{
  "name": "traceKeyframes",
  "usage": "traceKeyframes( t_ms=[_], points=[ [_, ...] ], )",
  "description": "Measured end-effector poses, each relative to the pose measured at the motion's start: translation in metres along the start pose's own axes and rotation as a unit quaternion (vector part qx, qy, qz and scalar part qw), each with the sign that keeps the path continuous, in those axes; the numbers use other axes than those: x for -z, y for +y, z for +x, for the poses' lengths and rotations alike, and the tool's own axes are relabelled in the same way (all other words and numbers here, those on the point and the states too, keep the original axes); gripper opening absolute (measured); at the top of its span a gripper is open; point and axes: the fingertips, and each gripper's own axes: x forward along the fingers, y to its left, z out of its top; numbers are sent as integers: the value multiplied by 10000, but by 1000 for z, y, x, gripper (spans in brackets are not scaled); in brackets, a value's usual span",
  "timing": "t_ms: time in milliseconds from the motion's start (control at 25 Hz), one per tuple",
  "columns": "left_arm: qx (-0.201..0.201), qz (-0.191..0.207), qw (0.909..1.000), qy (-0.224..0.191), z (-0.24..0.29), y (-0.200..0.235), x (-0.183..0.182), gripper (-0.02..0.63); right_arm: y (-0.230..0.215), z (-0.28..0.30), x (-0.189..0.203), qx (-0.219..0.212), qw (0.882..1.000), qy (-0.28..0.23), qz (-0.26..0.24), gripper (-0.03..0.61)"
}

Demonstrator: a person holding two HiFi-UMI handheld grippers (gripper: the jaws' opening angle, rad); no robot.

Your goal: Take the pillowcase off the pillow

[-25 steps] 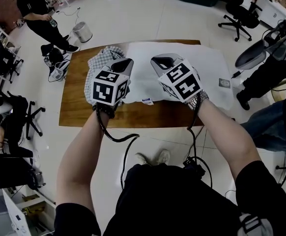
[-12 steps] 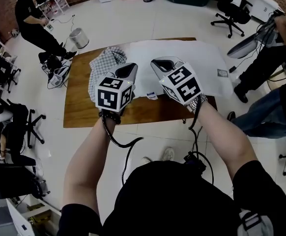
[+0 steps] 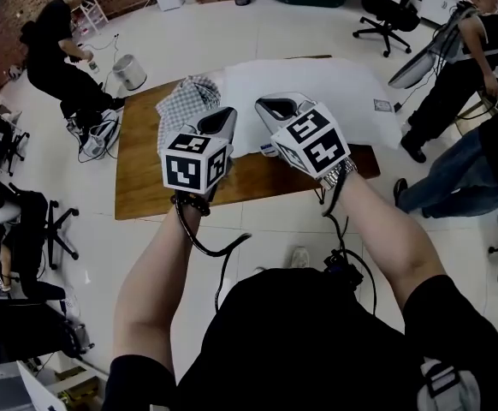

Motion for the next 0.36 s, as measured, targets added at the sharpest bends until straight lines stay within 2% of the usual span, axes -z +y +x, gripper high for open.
traceKeyframes(
  t_ms=[360],
  points=[
    [185,120,9997,-81,-52,-9,10,4,55,-6,-18,170,9998,-30,22,0]
  ],
)
